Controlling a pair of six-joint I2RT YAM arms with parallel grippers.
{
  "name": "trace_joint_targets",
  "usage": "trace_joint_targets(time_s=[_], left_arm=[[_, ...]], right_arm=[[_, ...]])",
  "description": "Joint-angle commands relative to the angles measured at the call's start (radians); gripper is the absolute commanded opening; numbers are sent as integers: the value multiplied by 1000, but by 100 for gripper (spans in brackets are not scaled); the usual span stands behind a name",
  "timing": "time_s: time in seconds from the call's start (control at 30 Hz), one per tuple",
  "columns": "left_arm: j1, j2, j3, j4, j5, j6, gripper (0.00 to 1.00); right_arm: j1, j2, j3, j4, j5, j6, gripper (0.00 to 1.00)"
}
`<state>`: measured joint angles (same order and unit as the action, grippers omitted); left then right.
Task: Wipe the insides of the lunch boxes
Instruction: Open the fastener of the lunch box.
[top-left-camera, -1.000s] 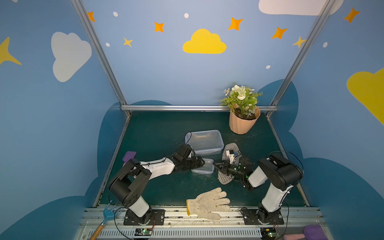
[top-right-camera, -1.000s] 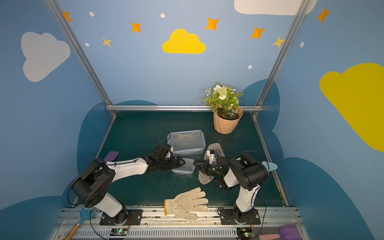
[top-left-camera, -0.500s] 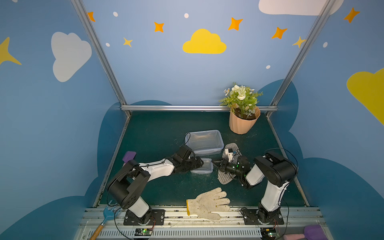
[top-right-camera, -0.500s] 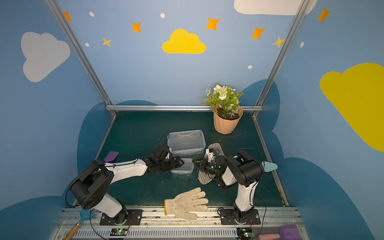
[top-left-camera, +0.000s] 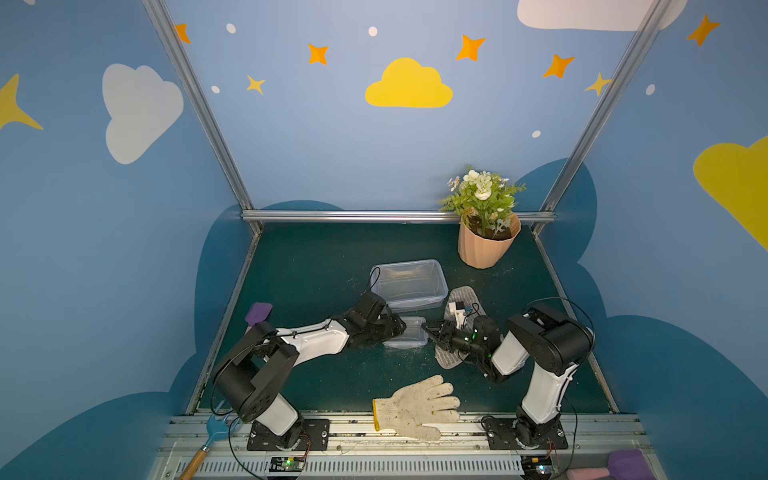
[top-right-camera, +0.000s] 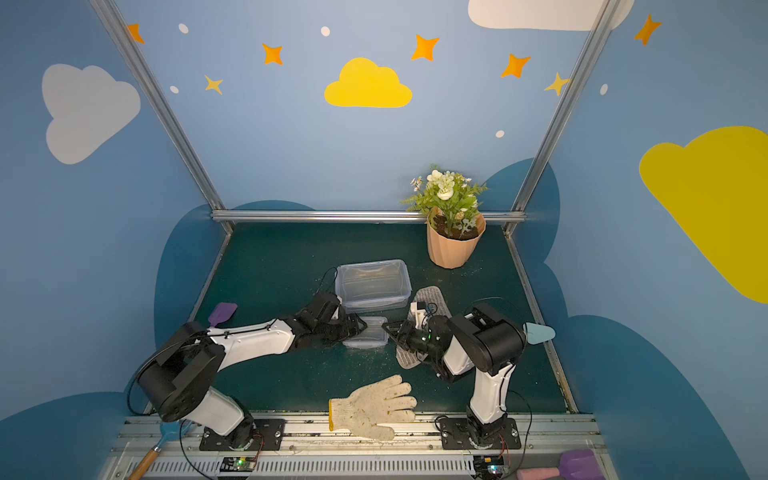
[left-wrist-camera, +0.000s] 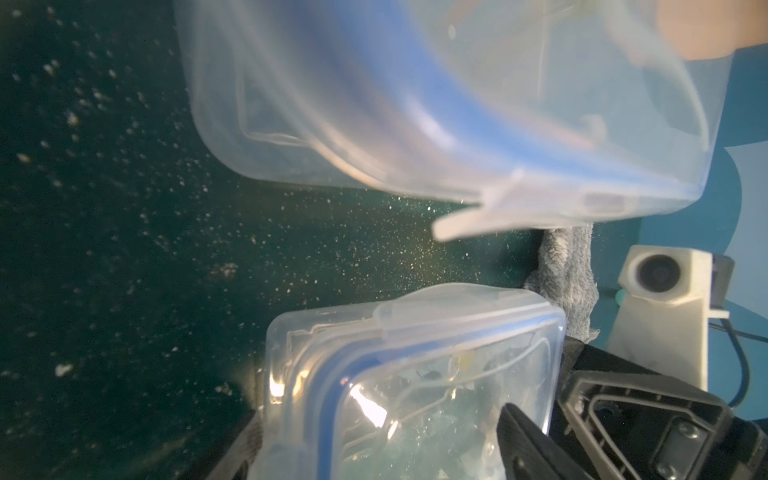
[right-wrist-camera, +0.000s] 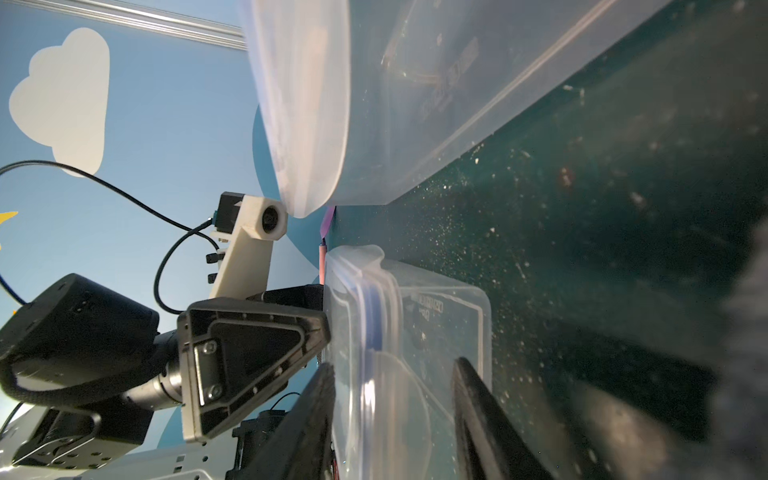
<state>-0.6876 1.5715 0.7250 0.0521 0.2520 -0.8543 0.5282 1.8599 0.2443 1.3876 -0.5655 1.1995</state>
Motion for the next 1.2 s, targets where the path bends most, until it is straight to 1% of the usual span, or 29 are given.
trace_joint_targets(time_s=[0.0, 0.13, 0.33, 0.6, 0.63, 1.03, 1.17], left_arm=[[-11, 9, -27, -108, -33, -17, 86], [-12, 16, -33, -112, -33, -28, 86], [-15, 19, -38, -113, -34, -36, 86], [-20, 17, -38, -116, -34, -38, 86], [-21, 16, -39, -116, -61, -40, 86], [-27, 14, -41, -118, -72, -48, 86], [-29, 17, -38, -120, -73, -48, 86]], right_arm=[[14, -27, -22, 19, 32, 5, 42], [19, -40, -30, 21, 63, 8, 37], [29, -66, -48, 21, 108, 8, 34], [49, -35, -25, 20, 112, 17, 31], [53, -33, -25, 21, 114, 18, 30], [73, -44, -5, 21, 144, 21, 14], [86, -43, 0, 21, 159, 21, 3]])
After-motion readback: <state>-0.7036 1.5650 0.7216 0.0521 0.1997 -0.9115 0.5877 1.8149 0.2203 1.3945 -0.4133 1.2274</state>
